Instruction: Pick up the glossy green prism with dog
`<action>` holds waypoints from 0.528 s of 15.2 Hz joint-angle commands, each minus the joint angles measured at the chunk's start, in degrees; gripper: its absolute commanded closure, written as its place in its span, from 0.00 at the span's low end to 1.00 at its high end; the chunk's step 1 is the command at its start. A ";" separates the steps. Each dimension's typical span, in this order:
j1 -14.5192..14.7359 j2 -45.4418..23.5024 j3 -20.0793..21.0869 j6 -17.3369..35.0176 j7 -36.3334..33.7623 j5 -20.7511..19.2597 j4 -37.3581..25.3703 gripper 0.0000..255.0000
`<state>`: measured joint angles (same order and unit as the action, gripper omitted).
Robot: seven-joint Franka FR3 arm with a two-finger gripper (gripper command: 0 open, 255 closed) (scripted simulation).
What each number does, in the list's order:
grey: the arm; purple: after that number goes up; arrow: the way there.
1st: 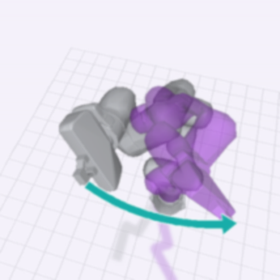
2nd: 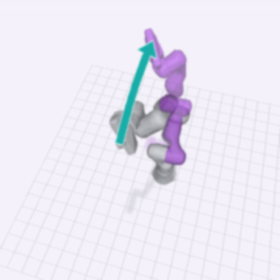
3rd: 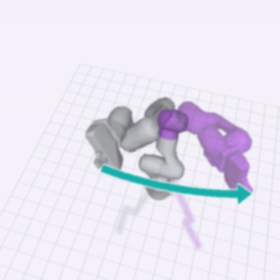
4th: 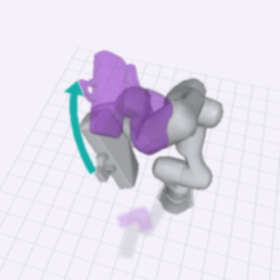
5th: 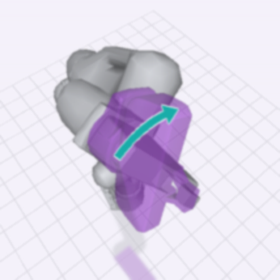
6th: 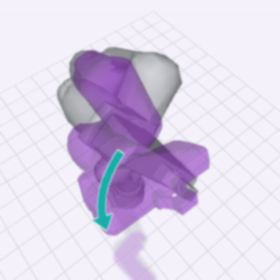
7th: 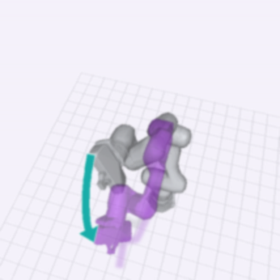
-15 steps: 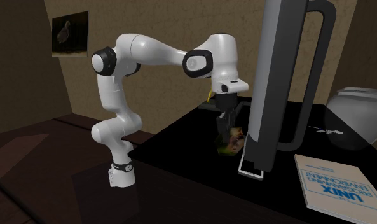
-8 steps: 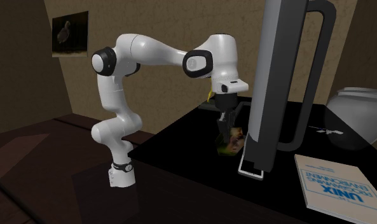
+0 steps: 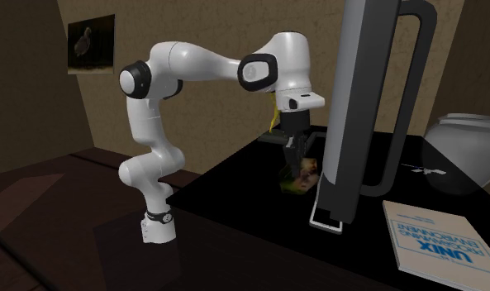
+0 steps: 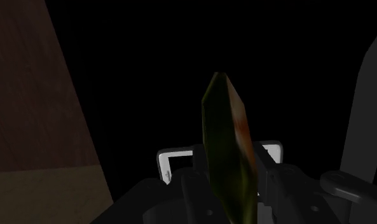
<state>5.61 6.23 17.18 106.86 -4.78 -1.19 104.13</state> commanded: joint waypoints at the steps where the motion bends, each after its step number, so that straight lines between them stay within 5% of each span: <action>1: 0.00 -0.22 0.02 -1.60 -0.01 -0.07 -1.85 1.00; 8: 0.00 -1.26 0.11 -7.19 -0.01 -0.36 -8.43 1.00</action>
<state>5.64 5.33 17.30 100.50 -4.85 -1.46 96.86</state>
